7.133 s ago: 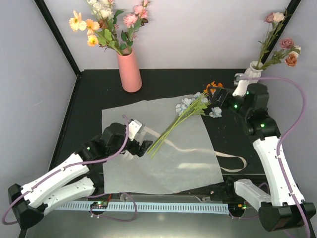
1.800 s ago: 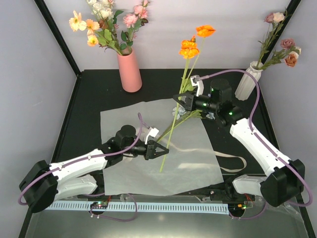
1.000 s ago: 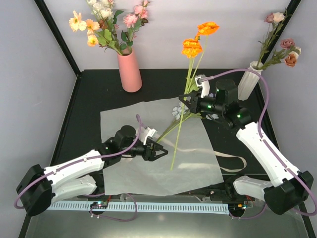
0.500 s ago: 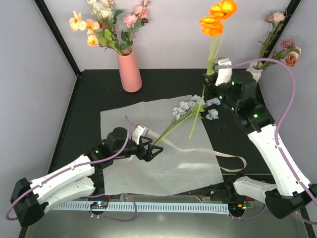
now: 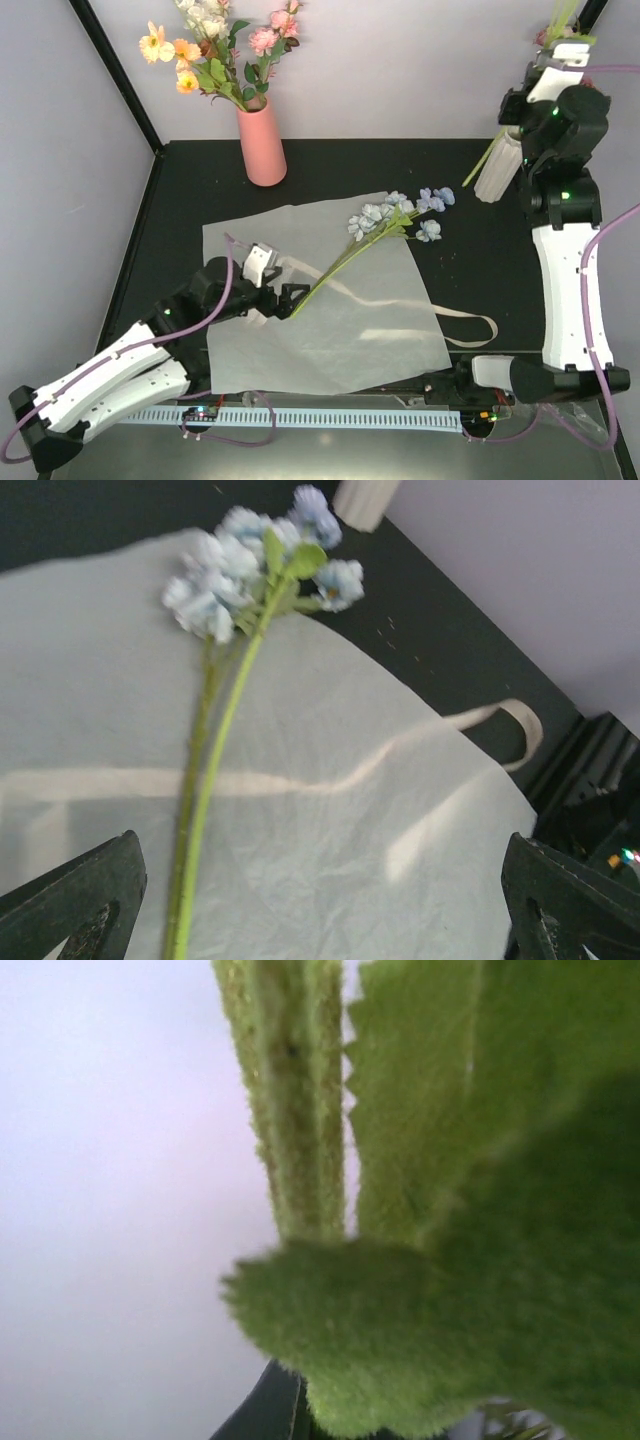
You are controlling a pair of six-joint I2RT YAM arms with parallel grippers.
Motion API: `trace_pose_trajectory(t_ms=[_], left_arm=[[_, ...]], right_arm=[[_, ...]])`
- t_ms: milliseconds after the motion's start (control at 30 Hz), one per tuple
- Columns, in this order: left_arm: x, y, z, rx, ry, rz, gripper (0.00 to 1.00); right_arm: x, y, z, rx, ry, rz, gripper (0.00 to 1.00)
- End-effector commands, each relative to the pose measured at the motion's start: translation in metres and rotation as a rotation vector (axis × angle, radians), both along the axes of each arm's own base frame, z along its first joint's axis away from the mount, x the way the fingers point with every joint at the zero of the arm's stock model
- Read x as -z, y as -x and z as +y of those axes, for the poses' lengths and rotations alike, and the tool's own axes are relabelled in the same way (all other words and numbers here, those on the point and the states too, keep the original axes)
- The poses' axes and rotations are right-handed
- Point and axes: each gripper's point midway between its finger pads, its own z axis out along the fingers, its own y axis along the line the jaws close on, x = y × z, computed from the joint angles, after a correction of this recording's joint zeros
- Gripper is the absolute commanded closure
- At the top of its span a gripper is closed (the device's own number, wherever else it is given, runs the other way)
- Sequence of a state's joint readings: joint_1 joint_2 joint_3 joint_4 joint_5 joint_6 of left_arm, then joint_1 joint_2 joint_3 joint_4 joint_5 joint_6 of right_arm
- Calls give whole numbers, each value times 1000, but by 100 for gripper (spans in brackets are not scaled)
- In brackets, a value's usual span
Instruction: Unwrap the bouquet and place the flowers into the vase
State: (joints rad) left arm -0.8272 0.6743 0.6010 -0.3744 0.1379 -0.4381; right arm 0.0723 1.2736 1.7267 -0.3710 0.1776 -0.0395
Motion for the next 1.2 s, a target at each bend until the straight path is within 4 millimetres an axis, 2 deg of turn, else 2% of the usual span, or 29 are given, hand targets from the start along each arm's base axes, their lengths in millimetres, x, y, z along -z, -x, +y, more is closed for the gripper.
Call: trace_pose_trajectory(t_ms=[0,200,333,400,467,767,1033,1167], left_arm=[[-20,-9,38,-143,-122,-70,1],[-18,-18,83,-337,-235,-107,1],[-11,-16,101,-392,-261,-120,1],[-6,-14,105,-414,-247,-119,1],[-3,-15,106,-425,-225,-134,1],[-3,-17,103,-410,-229,-165,1],[-2,-18,103,-408,-233,-164,1],[-3,-18,103,-408,-232,-168,1]], right_arm=[[-38,-10,-45,136,22,-125,99],[-54,-40,-80,185,14,-173,99],[-66,-61,-94,190,15,-194,99],[-68,-68,-112,218,3,-198,99],[-67,-76,-119,220,0,-203,98],[-45,-111,-145,240,-9,-169,99],[-11,-139,-163,224,-40,-114,99],[11,-155,-161,167,-79,-81,98]])
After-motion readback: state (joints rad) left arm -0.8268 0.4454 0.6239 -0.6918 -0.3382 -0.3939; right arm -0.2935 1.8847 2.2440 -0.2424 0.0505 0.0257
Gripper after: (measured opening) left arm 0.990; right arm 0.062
